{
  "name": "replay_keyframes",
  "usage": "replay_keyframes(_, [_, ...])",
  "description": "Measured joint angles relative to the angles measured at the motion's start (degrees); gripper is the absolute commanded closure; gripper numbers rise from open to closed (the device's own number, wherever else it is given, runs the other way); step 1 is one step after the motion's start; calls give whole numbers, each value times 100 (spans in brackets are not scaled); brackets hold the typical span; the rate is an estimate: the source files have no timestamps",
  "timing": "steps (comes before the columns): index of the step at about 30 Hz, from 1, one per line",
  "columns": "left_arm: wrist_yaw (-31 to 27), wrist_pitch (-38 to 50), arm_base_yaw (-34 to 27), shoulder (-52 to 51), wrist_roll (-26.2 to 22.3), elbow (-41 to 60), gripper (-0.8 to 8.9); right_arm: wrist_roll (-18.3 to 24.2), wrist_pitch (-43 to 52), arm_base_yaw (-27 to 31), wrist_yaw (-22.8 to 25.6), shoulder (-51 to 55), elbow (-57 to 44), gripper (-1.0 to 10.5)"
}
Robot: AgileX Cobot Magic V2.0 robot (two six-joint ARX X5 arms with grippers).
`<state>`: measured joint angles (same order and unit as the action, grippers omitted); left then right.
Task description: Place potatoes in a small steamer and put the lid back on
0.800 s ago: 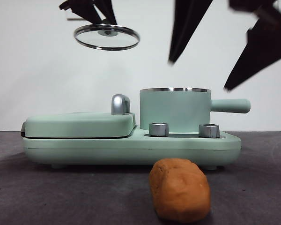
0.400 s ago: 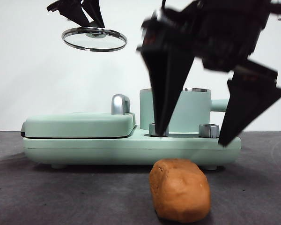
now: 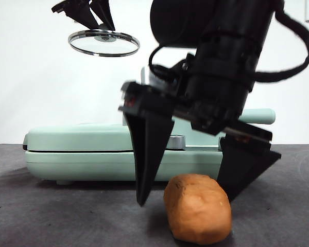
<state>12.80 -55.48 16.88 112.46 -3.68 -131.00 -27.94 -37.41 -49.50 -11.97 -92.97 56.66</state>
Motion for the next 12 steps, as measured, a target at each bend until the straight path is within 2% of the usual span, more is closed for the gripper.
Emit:
replay_keyframes(4, [0,0,0,2,0,0,756,-2,-11,0,11,-103,-2,778])
replay_keyframes(6, [0,0,0,2,0,0,756,0,-4,0,4,-103,-2,873])
replay_keyframes(12, [0,0,0,0,0,0,756,48,-332,90,-4,-103,223,877])
